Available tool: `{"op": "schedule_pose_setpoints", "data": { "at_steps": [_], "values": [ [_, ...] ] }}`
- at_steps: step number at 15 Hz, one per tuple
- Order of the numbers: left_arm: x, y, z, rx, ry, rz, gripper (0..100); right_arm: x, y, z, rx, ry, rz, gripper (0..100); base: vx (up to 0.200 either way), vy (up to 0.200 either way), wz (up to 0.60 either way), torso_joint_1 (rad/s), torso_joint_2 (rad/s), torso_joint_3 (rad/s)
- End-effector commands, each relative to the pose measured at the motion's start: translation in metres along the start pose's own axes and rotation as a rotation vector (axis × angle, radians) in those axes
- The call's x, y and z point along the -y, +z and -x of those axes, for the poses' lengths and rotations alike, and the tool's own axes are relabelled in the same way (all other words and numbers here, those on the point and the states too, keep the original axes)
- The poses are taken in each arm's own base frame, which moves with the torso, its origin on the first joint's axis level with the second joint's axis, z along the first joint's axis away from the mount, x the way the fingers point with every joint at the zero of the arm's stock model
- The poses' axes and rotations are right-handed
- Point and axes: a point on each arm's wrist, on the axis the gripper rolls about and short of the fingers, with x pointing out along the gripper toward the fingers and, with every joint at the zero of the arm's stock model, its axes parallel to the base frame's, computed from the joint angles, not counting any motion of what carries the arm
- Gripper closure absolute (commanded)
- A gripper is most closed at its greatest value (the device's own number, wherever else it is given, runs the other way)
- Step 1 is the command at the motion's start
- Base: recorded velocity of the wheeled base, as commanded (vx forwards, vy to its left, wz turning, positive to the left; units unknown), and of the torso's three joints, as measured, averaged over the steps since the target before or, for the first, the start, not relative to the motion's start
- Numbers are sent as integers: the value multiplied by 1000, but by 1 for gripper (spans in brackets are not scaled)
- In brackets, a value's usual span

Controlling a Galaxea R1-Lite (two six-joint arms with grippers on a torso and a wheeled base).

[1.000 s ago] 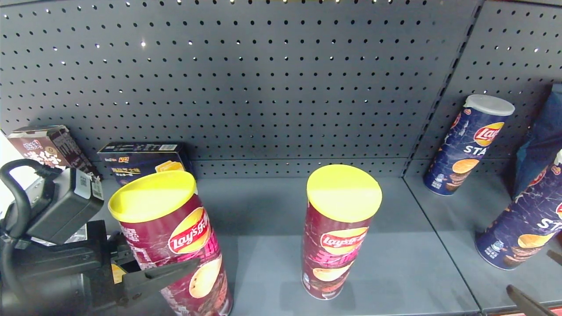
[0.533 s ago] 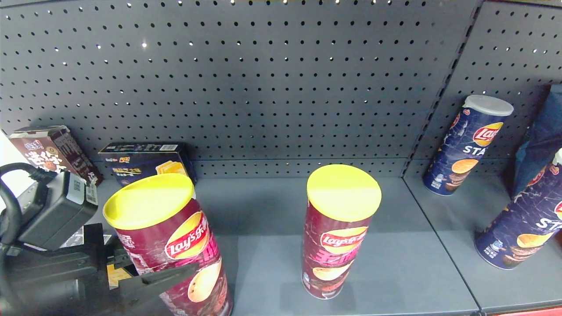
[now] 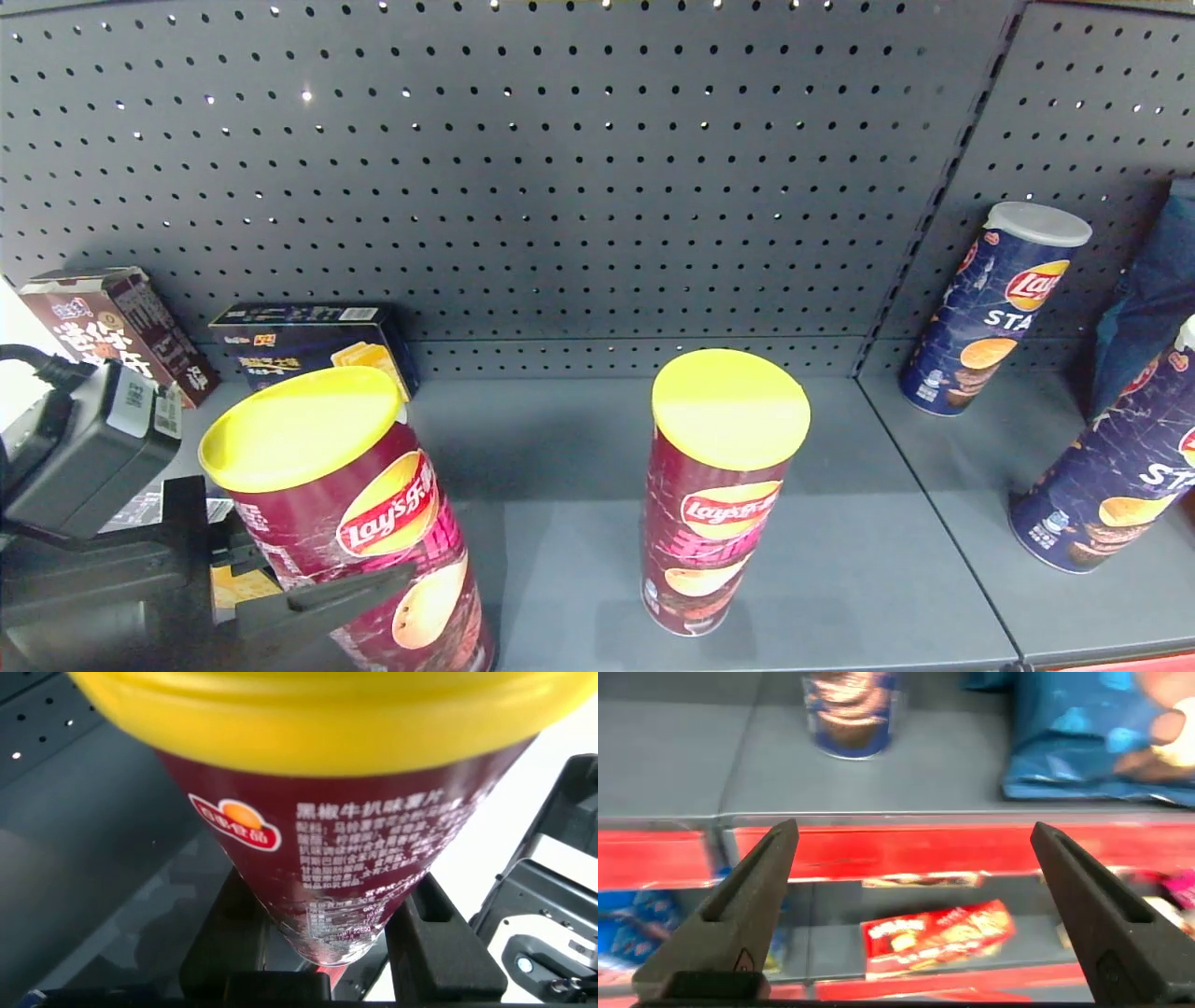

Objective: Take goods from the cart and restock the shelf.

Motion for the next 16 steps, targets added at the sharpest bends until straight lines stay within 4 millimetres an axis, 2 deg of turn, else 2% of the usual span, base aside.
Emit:
{"op": "schedule_pose_setpoints", "data": {
  "at_steps": [1,3,10,14,16],
  "values": [
    [1,1,1,11,-5,-6,100,-4,-4,0,-33,169,-7,0,0,0,0,0,0,0],
    [0,6,2,26,-2,-13,100,-4,-6,0,-63,161,-55,0,0,0,0,0,0,0],
    [-3,7,-3,10,-5,-1,100,-4,-6,0,-61,140,-56,0,0,0,0,0,0,0],
    [-10,31,-9,64,1,14,100,-4,-6,0,-61,140,-56,0,0,0,0,0,0,0],
    [-15,53,-15,107,4,-9,100,-4,-6,0,-61,140,-56,0,0,0,0,0,0,0]
  ]
}}
